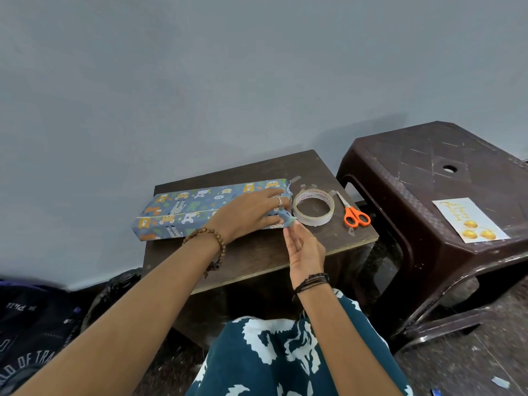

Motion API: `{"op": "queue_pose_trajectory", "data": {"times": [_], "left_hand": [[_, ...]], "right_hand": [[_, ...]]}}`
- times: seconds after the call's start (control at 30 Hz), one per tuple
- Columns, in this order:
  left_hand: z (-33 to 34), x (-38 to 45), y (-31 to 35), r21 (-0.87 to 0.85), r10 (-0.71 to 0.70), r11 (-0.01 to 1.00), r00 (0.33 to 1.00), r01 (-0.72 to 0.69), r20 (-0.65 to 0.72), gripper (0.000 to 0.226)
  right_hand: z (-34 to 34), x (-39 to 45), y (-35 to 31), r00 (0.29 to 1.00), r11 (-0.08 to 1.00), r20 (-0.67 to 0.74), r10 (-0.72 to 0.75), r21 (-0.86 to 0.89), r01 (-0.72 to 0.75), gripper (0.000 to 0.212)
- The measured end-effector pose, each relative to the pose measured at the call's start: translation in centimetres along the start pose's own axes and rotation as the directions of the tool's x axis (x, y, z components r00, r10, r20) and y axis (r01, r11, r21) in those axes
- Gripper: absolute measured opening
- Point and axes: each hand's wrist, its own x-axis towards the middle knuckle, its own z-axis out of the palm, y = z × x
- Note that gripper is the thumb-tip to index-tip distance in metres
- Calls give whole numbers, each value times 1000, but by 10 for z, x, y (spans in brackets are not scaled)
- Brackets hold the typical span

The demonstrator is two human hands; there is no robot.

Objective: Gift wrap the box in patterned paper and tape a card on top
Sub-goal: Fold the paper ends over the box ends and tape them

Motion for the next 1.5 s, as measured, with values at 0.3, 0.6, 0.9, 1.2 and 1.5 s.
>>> {"op": "queue_pose_trajectory", "data": {"times": [0.3, 0.6, 0.9, 1.2, 1.5], "left_hand": [[5, 4, 1, -3, -18, 1000, 1000, 18, -7, 30], [8, 4, 3, 31, -40, 999, 999, 40, 5, 34], [8, 5, 5, -22, -10, 1000, 1000, 10, -4, 31], [9, 7, 6, -134, -55, 990, 998, 51, -25, 29], [13, 7, 9, -137, -87, 987, 995, 81, -39, 25]], "right_hand": [[2, 0, 0, 999, 995, -30, 14, 102, -11, 6], [1, 0, 8, 994, 986, 32, -106, -124, 110, 6], [1, 9, 12, 989, 971, 17, -146, -188, 147, 8], [2, 14, 13, 983, 956, -2, -185, -230, 180, 11], [-5, 16, 14, 976, 949, 69, -206, -229, 217, 12]]}}
